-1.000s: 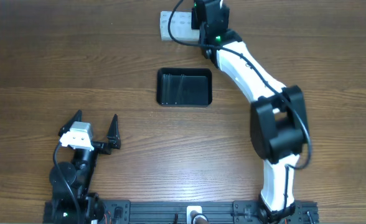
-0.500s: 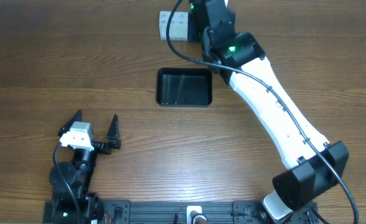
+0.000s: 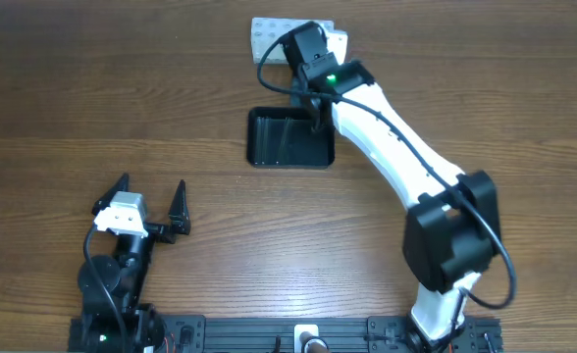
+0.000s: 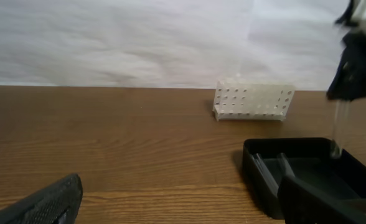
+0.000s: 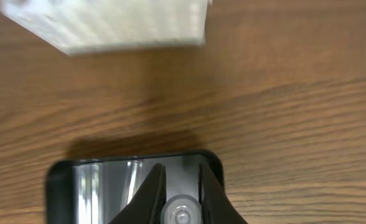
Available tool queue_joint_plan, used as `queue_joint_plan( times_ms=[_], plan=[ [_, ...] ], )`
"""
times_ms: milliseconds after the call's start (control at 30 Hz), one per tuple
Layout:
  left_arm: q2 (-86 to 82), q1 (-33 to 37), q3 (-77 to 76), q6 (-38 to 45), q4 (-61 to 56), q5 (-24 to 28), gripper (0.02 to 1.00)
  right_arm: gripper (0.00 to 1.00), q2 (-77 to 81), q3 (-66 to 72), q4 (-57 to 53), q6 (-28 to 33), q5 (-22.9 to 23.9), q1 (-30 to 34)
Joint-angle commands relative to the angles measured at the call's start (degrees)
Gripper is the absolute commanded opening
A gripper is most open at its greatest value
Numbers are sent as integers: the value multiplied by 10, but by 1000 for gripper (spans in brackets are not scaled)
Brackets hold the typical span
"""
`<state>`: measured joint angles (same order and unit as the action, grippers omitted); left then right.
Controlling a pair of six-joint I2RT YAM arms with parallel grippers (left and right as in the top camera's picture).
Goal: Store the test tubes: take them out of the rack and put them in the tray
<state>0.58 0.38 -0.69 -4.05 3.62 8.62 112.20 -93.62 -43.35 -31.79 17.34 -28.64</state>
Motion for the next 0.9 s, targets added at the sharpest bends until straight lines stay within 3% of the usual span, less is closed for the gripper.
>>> queue_joint_plan(
  times_ms=[33, 567, 633, 733, 900],
  plan=[
    [-4, -3, 3, 8, 0, 3, 1000, 73, 43, 2, -7, -21, -21, 0],
    [-4, -3, 3, 8, 0, 3, 1000, 126, 93, 3, -12, -44, -30, -11],
    [-4, -3, 3, 8, 0, 3, 1000, 180, 93, 3, -12, -44, -32, -11],
    [-4, -3, 3, 8, 0, 3, 1000, 338, 93, 3, -8, -44, -31, -13],
    [-4, -3, 3, 8, 0, 3, 1000, 470, 88, 2, 13, -37, -16, -18]
  ],
)
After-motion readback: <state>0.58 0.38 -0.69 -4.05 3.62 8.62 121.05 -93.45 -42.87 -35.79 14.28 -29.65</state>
